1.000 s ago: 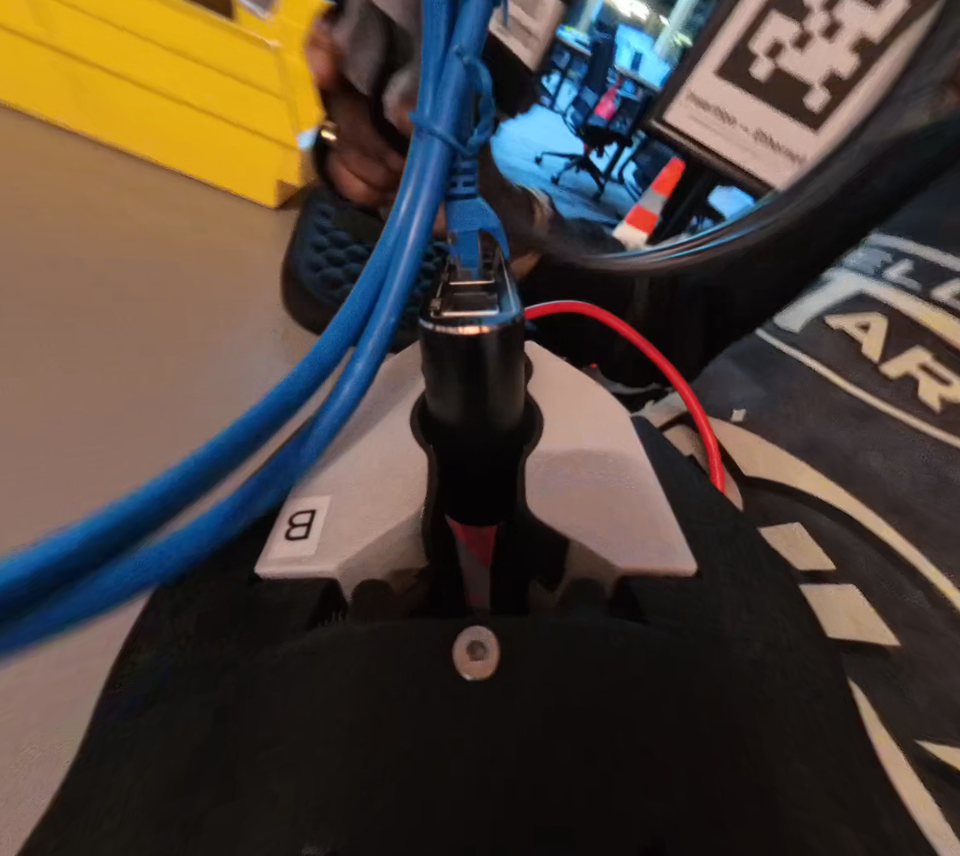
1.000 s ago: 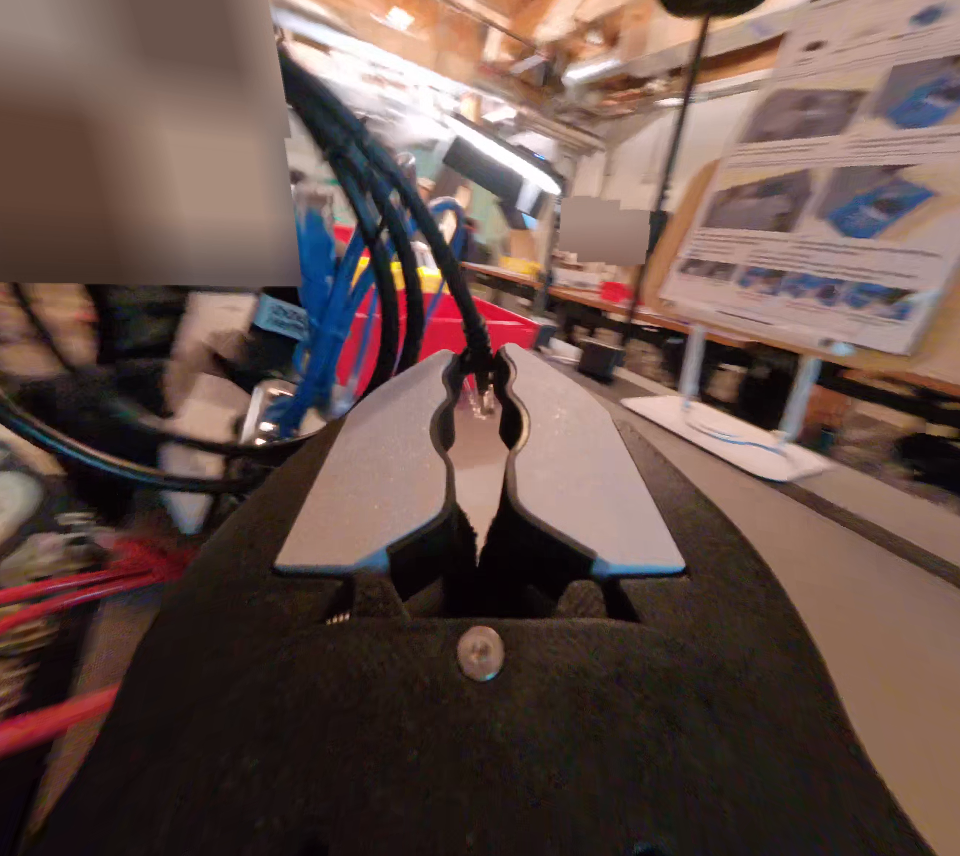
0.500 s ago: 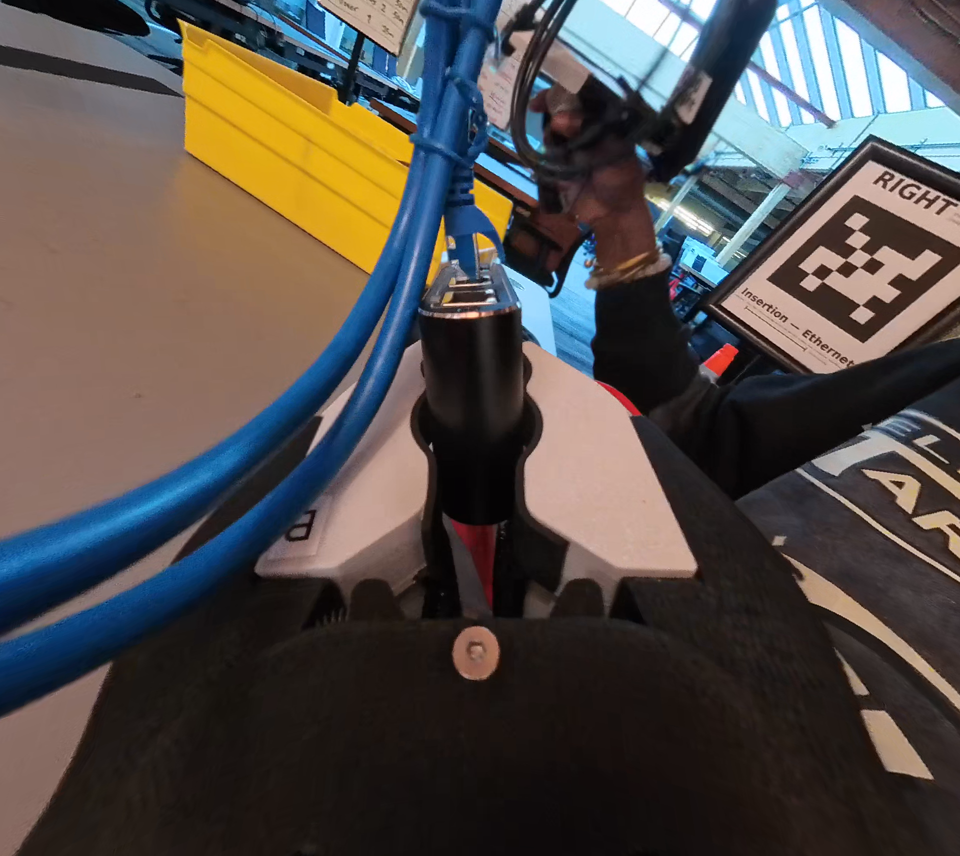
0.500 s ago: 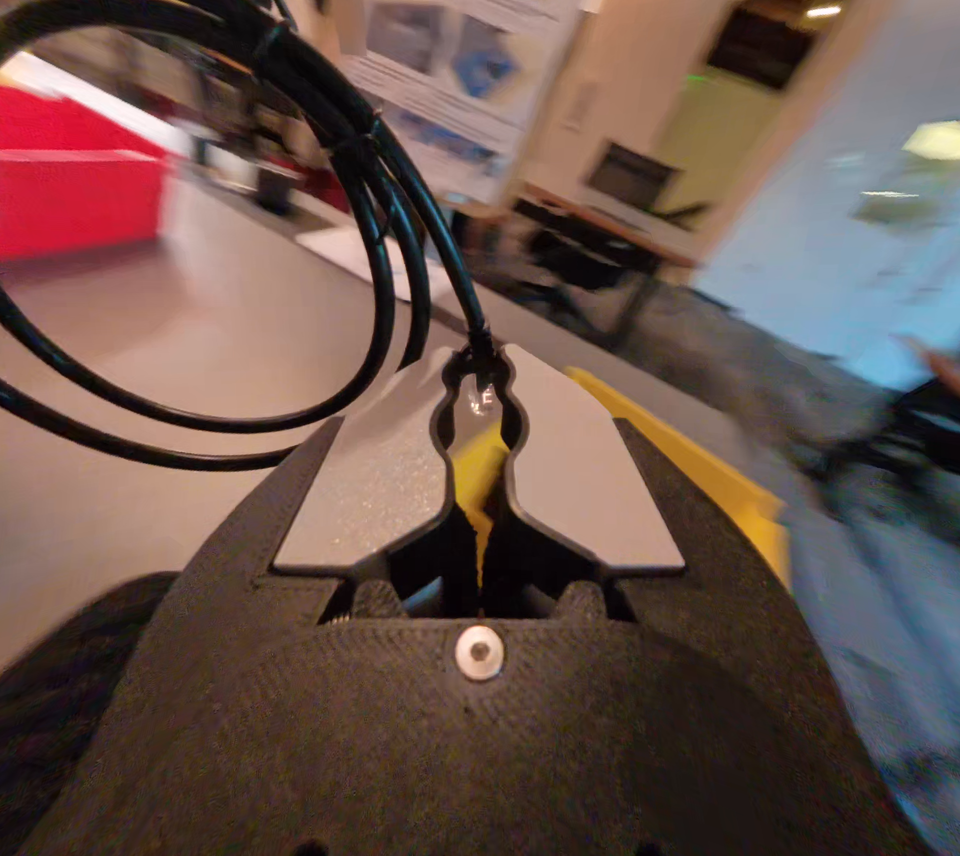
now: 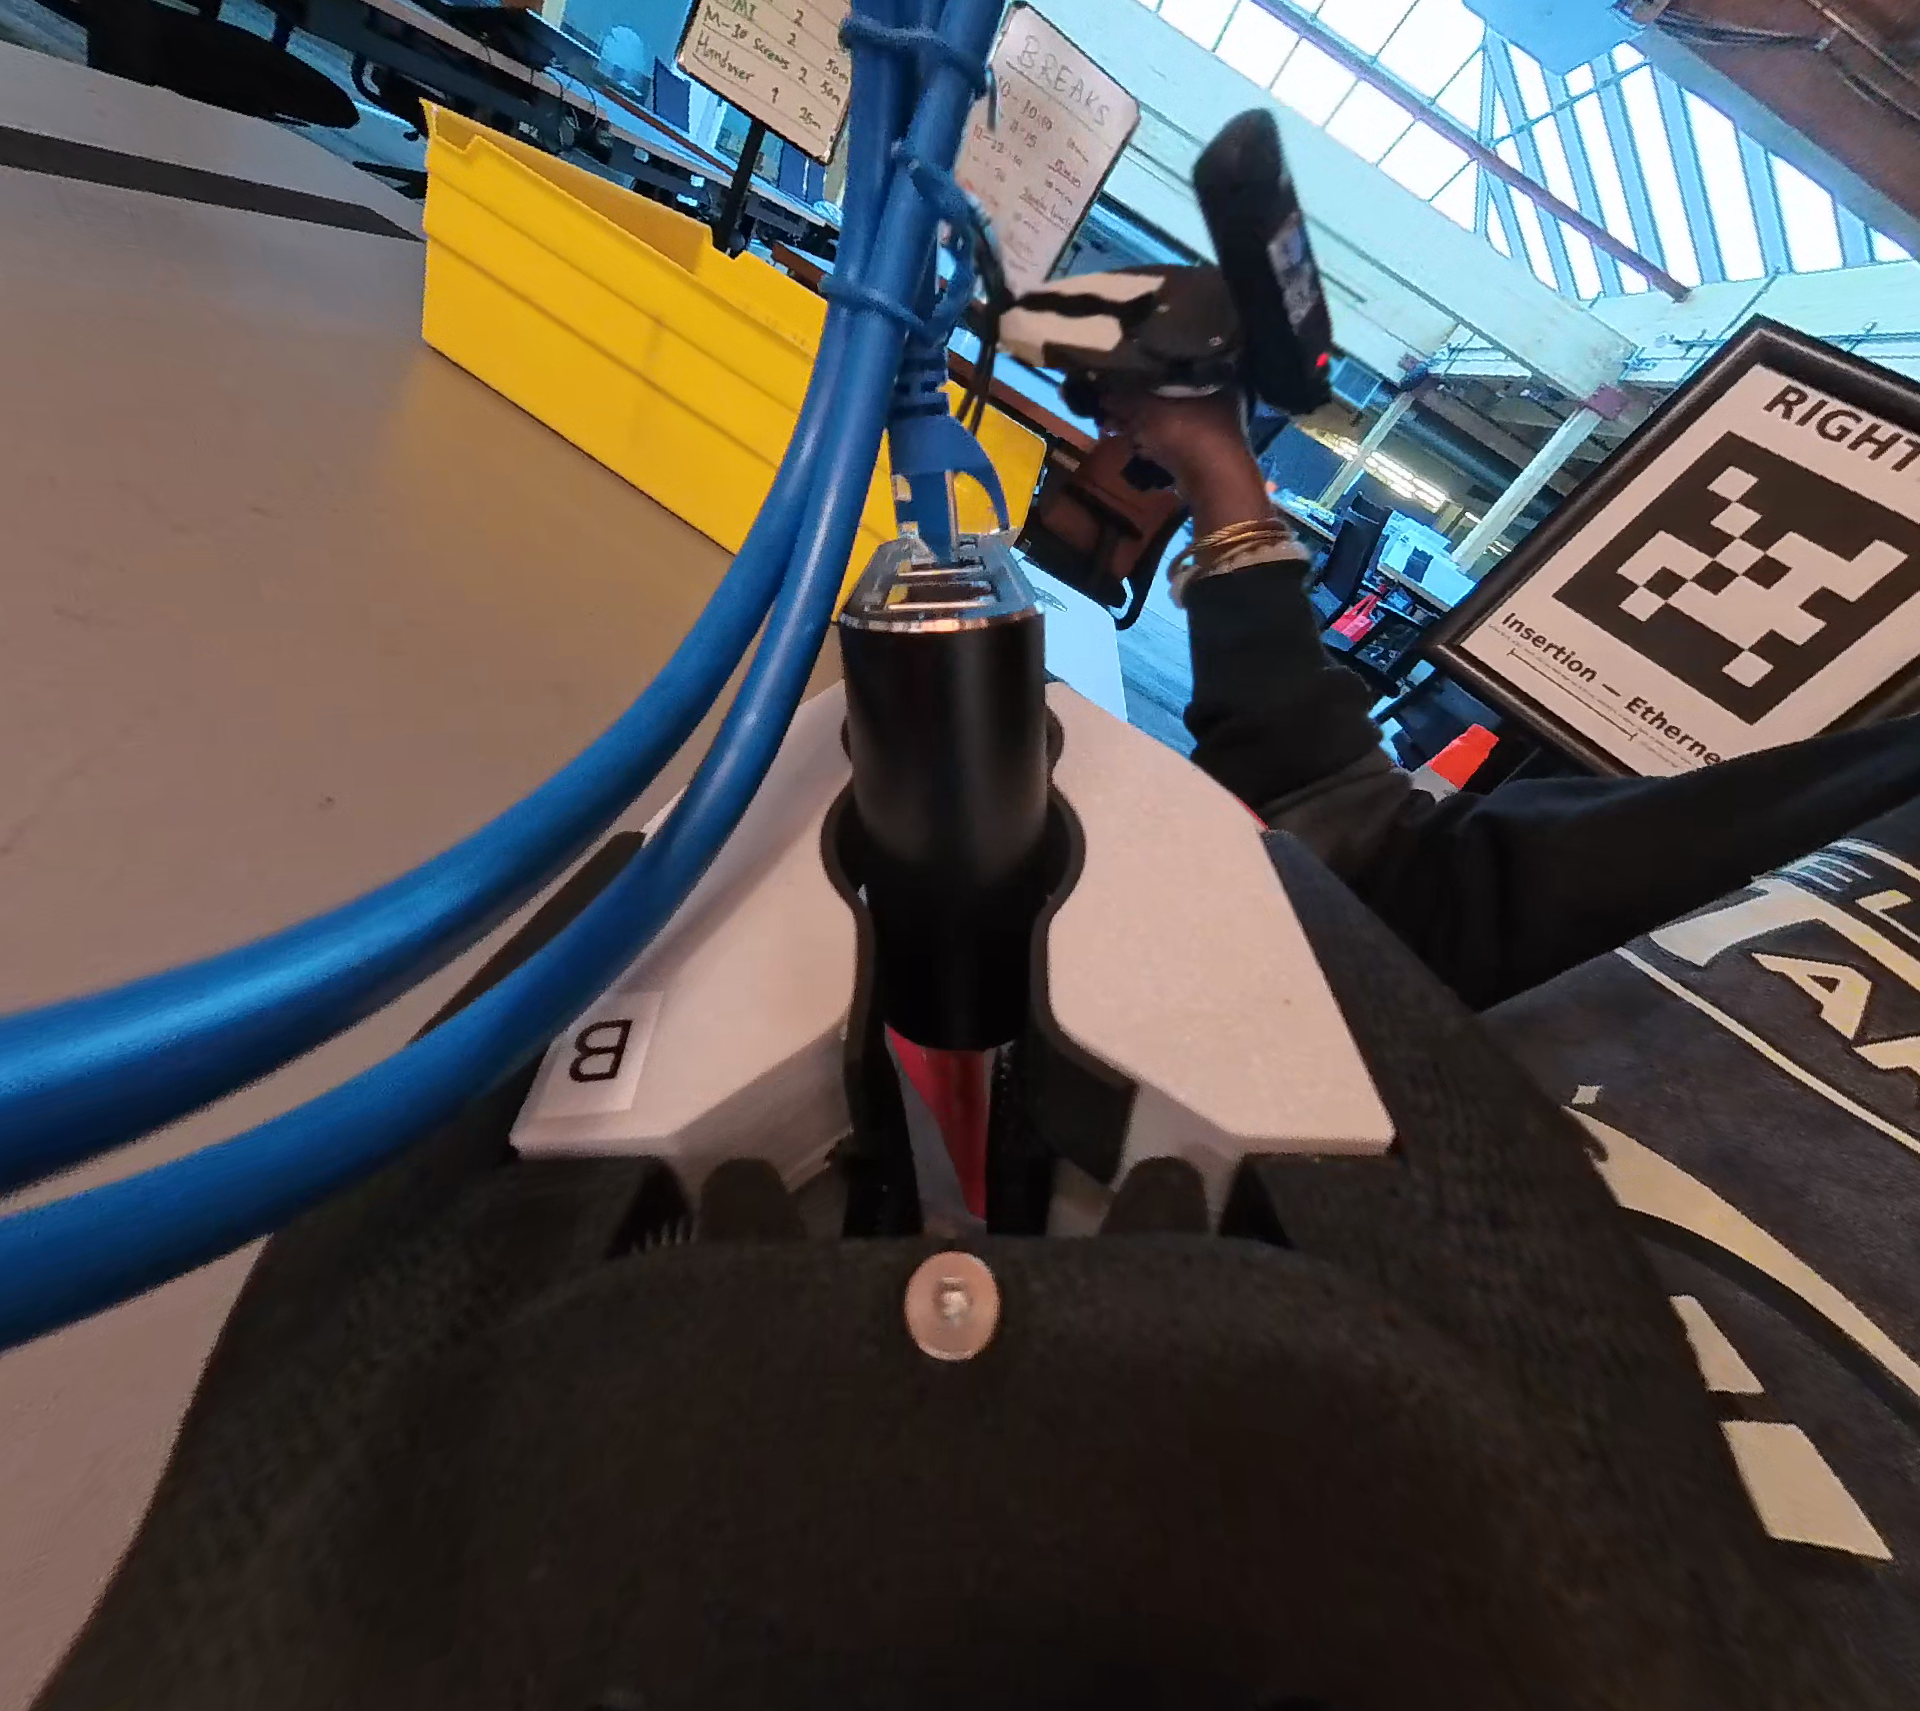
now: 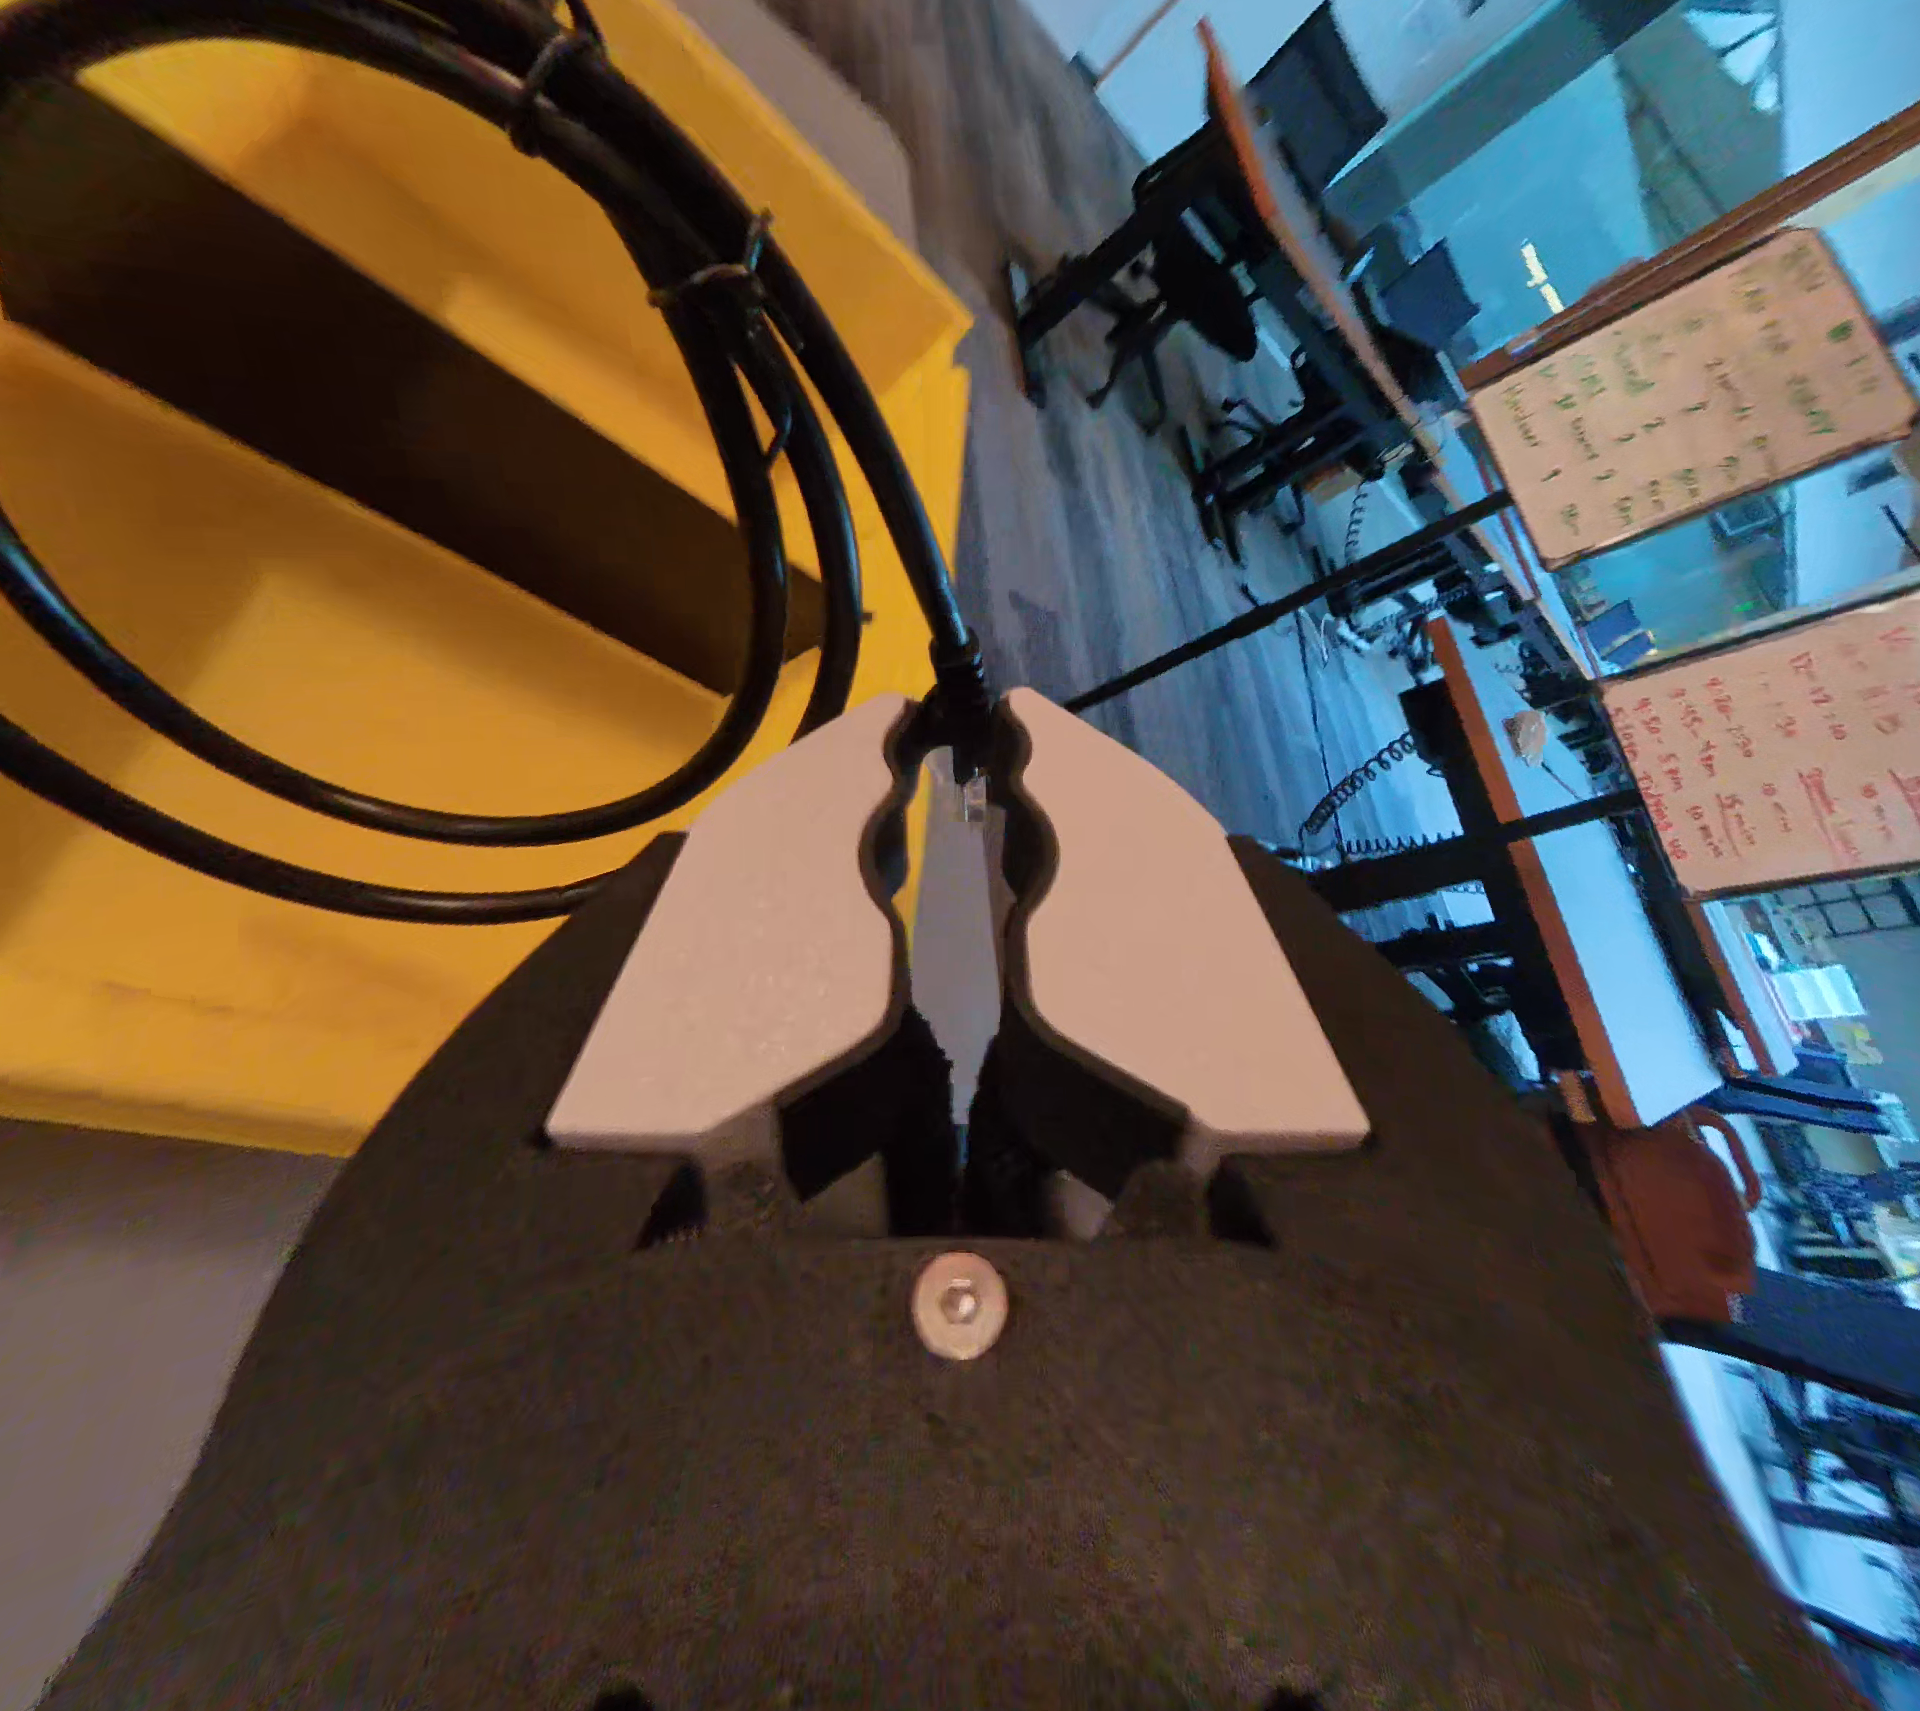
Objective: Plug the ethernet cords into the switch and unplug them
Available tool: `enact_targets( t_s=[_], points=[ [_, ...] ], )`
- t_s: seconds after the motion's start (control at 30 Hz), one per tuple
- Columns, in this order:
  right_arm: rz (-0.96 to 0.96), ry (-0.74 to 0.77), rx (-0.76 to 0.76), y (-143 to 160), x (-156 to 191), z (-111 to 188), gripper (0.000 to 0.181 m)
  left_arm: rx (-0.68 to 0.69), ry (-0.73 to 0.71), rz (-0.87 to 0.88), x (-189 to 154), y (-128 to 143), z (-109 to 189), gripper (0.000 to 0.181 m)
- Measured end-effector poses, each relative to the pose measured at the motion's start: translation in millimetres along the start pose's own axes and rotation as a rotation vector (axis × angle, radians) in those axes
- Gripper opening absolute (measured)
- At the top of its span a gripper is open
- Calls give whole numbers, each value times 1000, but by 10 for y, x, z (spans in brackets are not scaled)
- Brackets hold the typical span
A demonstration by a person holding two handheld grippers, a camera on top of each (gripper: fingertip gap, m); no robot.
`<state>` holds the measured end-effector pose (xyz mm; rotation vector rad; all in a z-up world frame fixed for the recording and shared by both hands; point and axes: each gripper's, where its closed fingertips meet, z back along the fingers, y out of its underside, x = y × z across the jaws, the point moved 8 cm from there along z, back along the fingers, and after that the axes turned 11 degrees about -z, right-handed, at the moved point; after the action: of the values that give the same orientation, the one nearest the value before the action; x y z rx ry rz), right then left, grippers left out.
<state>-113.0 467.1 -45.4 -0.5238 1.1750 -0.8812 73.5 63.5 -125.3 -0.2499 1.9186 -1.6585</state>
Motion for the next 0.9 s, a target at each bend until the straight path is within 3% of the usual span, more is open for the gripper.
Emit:
enact_targets(
  t_s=[0.13,0.27,0.4,0.6,0.7,0.8,0.9],
  points=[
    [93,-112,117,73,235,-170,12,2,3,-6,-6,0,1,30],
    [65,-182,149,113,308,-231,13,-1,2,-4,-4,0,7,29],
    [-54,-247,34,31,249,-140,35,-1,1,-6,-4,1,6,29],
    [-268,-442,-190,-208,209,157,35,-9,2,-13,-9,-6,8,29],
    [-399,-714,-417,-477,326,452,33,-21,7,-12,-15,-13,13,29],
    [-508,-1090,-662,-744,581,791,31,-31,15,-14,-24,-22,17,29],
    [-458,-1468,-676,-900,1060,1034,57,-40,25,-20,-38,-30,19,29]
  ],
)
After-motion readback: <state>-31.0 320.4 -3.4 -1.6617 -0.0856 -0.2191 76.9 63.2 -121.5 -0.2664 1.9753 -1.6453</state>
